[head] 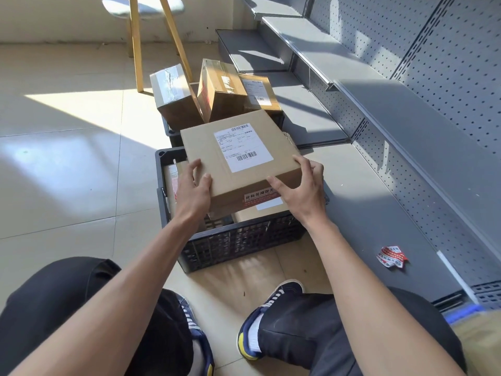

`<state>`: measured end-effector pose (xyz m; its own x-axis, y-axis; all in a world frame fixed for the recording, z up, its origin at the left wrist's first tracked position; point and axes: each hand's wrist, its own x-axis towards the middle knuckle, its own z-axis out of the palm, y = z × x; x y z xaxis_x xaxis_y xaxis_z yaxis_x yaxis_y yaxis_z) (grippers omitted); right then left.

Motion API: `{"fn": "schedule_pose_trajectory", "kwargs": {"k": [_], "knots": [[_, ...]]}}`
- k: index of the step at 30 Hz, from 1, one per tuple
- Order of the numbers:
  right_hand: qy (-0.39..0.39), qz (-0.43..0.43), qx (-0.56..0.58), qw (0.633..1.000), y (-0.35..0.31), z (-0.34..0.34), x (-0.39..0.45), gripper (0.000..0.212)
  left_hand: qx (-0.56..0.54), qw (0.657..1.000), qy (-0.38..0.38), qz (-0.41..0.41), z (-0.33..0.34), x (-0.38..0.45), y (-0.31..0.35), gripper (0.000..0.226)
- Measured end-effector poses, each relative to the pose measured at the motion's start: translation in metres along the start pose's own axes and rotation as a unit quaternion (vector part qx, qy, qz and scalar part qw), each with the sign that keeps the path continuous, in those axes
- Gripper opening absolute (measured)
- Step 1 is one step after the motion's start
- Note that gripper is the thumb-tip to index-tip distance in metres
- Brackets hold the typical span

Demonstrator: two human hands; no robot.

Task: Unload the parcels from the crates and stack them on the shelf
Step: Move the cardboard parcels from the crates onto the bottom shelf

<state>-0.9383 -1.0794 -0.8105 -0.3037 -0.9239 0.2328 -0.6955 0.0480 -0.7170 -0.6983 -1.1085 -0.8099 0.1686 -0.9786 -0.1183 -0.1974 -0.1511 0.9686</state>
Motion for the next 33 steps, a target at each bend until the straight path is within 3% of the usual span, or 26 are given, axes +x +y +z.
{"fn": "schedule_pose_trajectory", "kwargs": {"k": [4,10,16,20,25,33], "knots": [[-0.022,-0.02,-0.011,0.999,0.007,-0.001,-0.006,0.07,0.027,0.999,-0.03,0.016,-0.003,-0.002,0.001,0.044],[-0.07,0.029,-0.007,0.997,0.014,-0.012,-0.017,0.089,0.059,0.994,-0.059,0.066,-0.003,-0.01,0.01,0.045],[-0.087,0.044,0.004,0.995,0.011,-0.035,-0.037,0.092,0.105,0.981,-0.085,0.139,0.006,-0.028,0.018,0.046],[-0.05,0.028,-0.012,0.998,0.009,-0.059,-0.052,0.093,0.155,0.96,-0.103,0.21,0.021,-0.048,0.021,0.045],[0.037,-0.026,-0.045,0.998,0.007,-0.088,-0.074,0.089,0.229,0.926,-0.114,0.277,0.036,-0.079,0.03,0.075],[0.109,-0.031,-0.08,0.99,0.015,-0.137,-0.109,0.085,0.227,0.905,-0.148,0.328,0.059,-0.111,0.057,0.073]]}}
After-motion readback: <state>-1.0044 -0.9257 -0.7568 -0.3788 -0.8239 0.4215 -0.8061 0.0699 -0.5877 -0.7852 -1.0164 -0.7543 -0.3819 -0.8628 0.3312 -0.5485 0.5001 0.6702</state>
